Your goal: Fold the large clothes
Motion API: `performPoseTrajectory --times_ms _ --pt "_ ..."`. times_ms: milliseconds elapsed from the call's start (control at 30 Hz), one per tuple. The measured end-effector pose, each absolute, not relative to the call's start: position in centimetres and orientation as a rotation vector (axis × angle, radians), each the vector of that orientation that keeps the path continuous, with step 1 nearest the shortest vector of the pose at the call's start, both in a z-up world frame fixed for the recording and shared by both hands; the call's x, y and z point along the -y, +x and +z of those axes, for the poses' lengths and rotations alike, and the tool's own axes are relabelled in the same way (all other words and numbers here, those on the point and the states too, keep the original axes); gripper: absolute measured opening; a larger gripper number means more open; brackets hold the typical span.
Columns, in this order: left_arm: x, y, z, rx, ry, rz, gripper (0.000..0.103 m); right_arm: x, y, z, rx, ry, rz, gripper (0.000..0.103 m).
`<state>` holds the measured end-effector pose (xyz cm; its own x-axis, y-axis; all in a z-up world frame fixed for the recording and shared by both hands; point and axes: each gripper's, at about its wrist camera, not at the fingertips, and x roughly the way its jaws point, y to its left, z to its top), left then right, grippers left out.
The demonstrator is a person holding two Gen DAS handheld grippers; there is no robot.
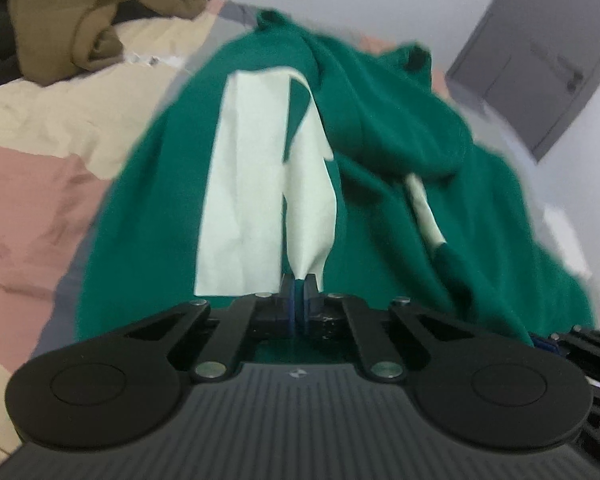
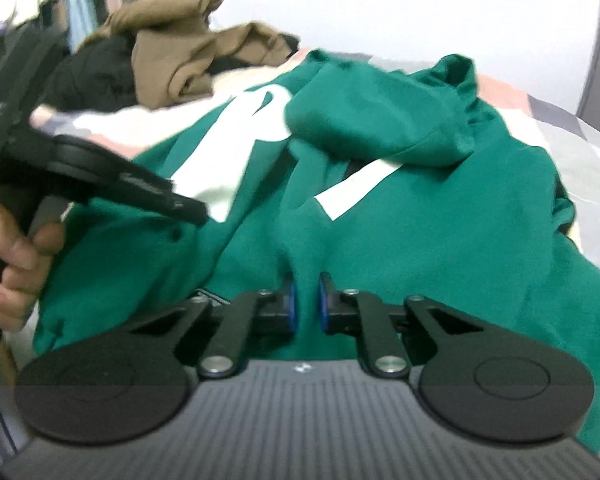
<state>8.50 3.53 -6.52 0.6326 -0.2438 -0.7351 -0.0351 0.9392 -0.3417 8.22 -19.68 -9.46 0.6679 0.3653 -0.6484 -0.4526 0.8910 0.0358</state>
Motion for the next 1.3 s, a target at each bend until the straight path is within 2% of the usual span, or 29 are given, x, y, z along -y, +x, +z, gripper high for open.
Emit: performPoseTrajectory --times_ms 233,533,700,867,1033,1300 --pt "-9.3 7.1 -3.5 -0.786 -0.493 -0.061 0.004 24.4 9.2 -6.1 -0.604 -0.039 0.329 0.009" --pt "-18.3 10.8 -0.7 -0.717 -0.434 0.165 0.004 33.1 15.2 -0.3 -0.492 -0.029 0.135 0.008" --pt "-22.8 13.8 -1.0 -0.707 -0.352 0.307 0.004 38.8 20.9 0.4 -0.488 -0.057 -0.024 0.008" --pt "-28.0 15.6 -4.0 -0.739 -0.404 0.45 0.004 44.0 27.0 -2.3 -0.509 -0.055 -0.162 0.008" --pt "-30.6 17.7 -7.8 -0.84 -0.433 0.493 0.004 47.2 32.2 -7.7 -0.512 -0.109 -0.319 0.007" --pt "-30.6 19.5 -10.0 -0.928 -0.444 0.517 0.005 52.2 34.8 -17.4 -0.689 0.158 -0.409 0.006"
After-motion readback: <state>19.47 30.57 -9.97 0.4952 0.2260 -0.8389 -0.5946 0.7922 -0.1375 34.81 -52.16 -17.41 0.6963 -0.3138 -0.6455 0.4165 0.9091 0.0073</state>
